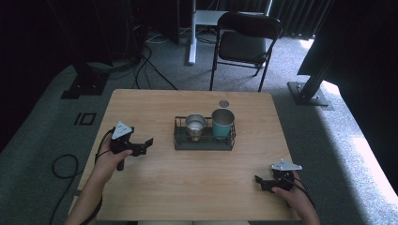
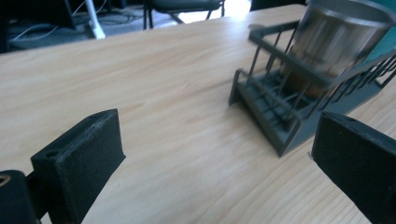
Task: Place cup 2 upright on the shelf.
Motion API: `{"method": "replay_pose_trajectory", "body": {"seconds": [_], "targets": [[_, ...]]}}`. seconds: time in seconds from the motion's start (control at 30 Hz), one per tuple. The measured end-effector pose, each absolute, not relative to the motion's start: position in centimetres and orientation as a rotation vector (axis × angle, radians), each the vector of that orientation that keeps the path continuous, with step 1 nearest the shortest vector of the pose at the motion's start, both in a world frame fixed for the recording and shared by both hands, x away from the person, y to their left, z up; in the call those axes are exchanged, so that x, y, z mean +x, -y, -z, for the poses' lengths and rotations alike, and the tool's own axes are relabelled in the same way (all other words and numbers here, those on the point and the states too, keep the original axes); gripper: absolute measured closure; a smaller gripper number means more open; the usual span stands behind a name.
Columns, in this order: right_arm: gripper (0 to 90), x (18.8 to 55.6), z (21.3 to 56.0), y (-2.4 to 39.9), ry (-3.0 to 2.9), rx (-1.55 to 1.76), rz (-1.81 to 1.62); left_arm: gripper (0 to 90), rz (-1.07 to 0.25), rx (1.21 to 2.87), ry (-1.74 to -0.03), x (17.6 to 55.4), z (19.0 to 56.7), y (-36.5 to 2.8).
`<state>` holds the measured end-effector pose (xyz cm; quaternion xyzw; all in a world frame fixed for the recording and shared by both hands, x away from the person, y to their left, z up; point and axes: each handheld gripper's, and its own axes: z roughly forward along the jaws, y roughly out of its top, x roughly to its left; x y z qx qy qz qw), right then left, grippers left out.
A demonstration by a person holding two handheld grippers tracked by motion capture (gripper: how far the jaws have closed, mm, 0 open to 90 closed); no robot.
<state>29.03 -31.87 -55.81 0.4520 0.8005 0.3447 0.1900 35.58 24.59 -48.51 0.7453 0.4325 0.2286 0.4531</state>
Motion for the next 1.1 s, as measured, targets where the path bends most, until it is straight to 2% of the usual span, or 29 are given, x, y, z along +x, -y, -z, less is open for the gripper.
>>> {"method": "replay_pose_trajectory", "body": {"seconds": [0.73, 1.1], "targets": [[11.3, 29.0, 55.8, 31.9, -2.249, 1.271, -0.969, 2.8, -0.600, 1.832, -1.235, 31.4, 52.5, -27.8], [11.3, 29.0, 55.8, 31.9, -2.251, 1.270, -0.968, 2.8, -0.645, 1.838, -1.306, 30.0, 53.3, -28.7]]}}
